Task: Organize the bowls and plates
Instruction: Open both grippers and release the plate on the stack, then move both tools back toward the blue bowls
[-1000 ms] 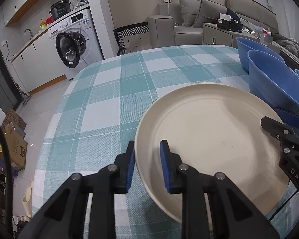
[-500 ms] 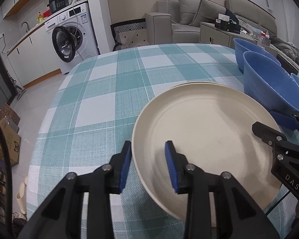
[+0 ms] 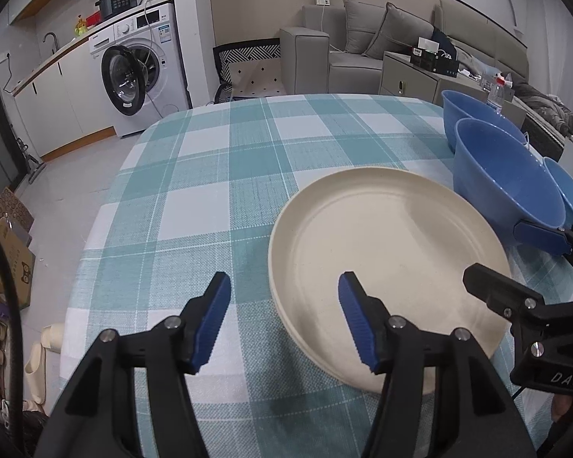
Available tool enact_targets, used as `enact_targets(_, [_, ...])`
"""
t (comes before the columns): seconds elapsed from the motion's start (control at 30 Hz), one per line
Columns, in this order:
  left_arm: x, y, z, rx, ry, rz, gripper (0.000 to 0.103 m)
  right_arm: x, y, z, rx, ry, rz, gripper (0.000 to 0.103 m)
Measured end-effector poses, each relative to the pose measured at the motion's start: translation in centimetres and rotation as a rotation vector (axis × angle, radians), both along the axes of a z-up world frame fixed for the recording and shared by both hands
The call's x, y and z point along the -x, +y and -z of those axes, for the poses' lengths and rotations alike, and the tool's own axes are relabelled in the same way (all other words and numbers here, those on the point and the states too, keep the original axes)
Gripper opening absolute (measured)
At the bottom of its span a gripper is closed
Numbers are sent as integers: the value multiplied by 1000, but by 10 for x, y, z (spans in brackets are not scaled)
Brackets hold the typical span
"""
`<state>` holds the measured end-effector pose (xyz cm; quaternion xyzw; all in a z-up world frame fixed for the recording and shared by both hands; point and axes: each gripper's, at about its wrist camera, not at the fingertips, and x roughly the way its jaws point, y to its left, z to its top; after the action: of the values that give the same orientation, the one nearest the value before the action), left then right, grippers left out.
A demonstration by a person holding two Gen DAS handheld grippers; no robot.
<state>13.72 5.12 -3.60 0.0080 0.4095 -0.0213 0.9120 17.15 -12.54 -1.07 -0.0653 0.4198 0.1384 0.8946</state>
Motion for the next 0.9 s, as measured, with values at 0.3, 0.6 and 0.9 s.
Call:
enact_targets(0.3, [10,0,-11,-2,3,10,60,9,0,-12,-28,8,-28,101])
enact_targets(0.6, [20,-3,-30,32,-30,35,61,26,-17,-48,-81,-43,-20,102])
enact_targets(0.9, [28,-10,-60,80,-126,32,103,44,-55,-102,-74,-151,29,102])
